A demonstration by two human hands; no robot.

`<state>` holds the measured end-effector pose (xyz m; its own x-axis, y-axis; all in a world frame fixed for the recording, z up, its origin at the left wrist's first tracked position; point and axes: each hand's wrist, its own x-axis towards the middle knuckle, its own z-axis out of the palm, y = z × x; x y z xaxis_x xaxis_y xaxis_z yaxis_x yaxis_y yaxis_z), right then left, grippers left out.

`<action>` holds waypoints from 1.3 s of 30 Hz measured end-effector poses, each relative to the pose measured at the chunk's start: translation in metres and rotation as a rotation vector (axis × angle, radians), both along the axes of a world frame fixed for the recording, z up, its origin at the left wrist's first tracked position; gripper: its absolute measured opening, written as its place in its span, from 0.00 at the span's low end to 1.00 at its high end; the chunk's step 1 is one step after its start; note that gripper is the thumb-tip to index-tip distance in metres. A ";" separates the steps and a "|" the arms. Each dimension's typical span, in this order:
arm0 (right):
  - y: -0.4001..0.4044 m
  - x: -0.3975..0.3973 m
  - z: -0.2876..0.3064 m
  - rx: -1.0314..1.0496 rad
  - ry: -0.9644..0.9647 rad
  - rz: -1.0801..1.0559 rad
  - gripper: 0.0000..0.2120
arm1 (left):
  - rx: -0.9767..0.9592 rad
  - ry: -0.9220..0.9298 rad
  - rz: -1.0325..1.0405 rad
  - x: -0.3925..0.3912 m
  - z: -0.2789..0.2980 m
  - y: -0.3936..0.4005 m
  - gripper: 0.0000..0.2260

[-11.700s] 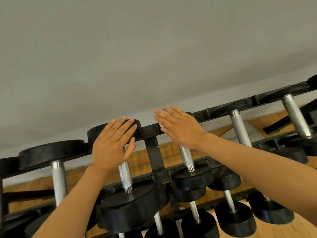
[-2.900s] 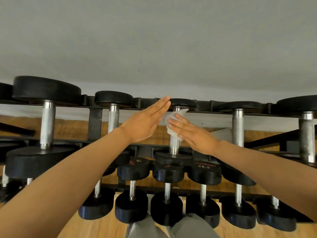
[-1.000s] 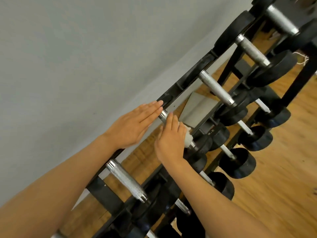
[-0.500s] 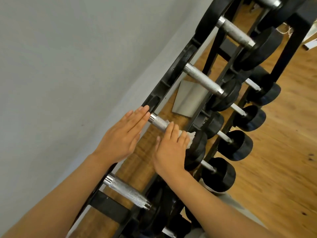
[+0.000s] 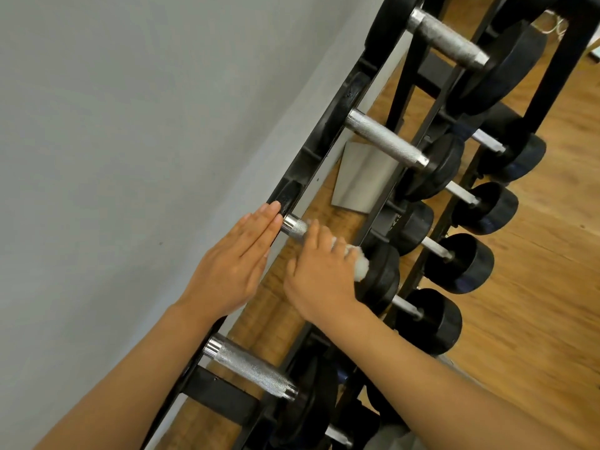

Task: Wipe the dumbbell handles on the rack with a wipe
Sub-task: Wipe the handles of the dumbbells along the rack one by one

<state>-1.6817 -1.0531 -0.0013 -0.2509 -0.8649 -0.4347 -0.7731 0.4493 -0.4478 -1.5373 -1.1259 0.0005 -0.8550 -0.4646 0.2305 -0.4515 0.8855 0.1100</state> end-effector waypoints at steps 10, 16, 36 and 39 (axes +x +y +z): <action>0.030 -0.005 -0.026 -0.147 0.073 -0.053 0.34 | 0.058 0.022 0.011 -0.002 0.002 0.000 0.18; -0.021 0.001 -0.006 -0.205 -0.211 -0.063 0.29 | 0.080 0.030 0.008 -0.002 0.000 -0.001 0.18; 0.019 -0.020 -0.015 -0.167 0.027 0.294 0.38 | 0.042 0.006 0.031 0.001 -0.001 0.001 0.20; 0.019 -0.039 -0.013 -0.226 -0.076 0.295 0.40 | 0.053 0.006 0.058 -0.001 -0.002 0.004 0.19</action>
<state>-1.7205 -1.0337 -0.0142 0.0486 -0.9714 -0.2325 -0.8154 0.0959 -0.5710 -1.5380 -1.1219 -0.0011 -0.8250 -0.5248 0.2097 -0.5010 0.8508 0.1586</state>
